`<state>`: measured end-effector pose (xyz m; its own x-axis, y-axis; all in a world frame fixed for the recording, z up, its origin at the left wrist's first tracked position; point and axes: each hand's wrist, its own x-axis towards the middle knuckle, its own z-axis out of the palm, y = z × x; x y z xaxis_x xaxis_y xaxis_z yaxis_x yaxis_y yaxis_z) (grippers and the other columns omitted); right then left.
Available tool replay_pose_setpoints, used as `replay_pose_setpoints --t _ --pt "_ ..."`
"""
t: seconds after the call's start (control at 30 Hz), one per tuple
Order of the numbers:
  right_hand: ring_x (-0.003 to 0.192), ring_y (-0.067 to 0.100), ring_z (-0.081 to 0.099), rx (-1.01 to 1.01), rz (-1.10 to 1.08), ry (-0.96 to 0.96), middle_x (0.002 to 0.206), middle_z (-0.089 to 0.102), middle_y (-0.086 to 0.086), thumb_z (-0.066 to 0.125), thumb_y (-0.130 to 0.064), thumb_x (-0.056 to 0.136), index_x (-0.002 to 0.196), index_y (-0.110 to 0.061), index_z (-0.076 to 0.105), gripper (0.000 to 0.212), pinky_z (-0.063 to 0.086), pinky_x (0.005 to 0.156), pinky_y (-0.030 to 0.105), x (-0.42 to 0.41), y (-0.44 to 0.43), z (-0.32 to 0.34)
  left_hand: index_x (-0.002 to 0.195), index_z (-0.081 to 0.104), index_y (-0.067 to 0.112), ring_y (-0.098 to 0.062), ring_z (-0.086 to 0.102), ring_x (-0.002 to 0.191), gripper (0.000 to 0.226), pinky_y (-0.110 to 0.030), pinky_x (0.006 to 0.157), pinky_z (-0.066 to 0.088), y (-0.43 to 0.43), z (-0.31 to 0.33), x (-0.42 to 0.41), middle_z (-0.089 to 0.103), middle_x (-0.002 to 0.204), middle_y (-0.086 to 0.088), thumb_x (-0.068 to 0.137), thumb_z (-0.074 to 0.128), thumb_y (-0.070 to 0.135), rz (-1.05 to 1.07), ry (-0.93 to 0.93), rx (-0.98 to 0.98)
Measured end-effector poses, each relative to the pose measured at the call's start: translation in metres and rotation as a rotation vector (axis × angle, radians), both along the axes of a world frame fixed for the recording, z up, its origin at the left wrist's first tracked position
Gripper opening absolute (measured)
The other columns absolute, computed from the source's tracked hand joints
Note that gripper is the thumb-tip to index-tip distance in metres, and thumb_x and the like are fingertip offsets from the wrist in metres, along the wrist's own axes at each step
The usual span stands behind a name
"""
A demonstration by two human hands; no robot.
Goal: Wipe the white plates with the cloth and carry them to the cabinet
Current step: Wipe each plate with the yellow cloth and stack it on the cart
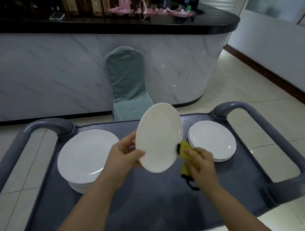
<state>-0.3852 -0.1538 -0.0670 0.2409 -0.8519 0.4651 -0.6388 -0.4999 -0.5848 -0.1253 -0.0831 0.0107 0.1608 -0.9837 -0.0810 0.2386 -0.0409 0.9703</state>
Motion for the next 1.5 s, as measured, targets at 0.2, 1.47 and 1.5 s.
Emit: replay_pose_setpoints --t 0.2,1.47,1.5 --pt "0.112 0.022 0.047 0.043 -0.146 -0.329 0.115 0.050 -0.003 0.061 -0.023 0.094 0.127 -0.037 0.056 0.036 0.032 0.095 0.014 0.018 -0.033 0.069 0.094 0.071 0.042 -0.007 0.067 0.083 0.020 -0.024 0.065 0.051 -0.018 0.013 0.000 0.072 0.089 0.017 0.098 0.052 0.035 0.289 -0.371 0.026" --pt "0.091 0.026 0.053 -0.002 0.046 0.108 0.098 0.063 -0.001 0.078 -0.035 0.076 0.103 -0.019 0.070 0.032 0.044 0.080 0.038 0.049 0.001 0.107 0.074 0.062 0.021 -0.016 0.052 0.053 0.020 -0.030 0.048 0.042 -0.012 0.032 -0.013 0.057 0.057 0.003 0.088 0.057 0.035 0.330 -1.154 -0.490" --pt "0.093 0.025 0.052 0.074 0.027 0.033 0.097 0.063 -0.003 0.079 -0.034 0.077 0.103 -0.019 0.069 0.032 0.043 0.083 0.037 0.042 -0.002 0.106 0.076 0.058 0.025 -0.011 0.052 0.057 0.015 -0.024 0.051 0.042 -0.012 0.033 -0.009 0.059 0.063 0.006 0.088 0.060 0.035 0.355 -1.024 -0.438"
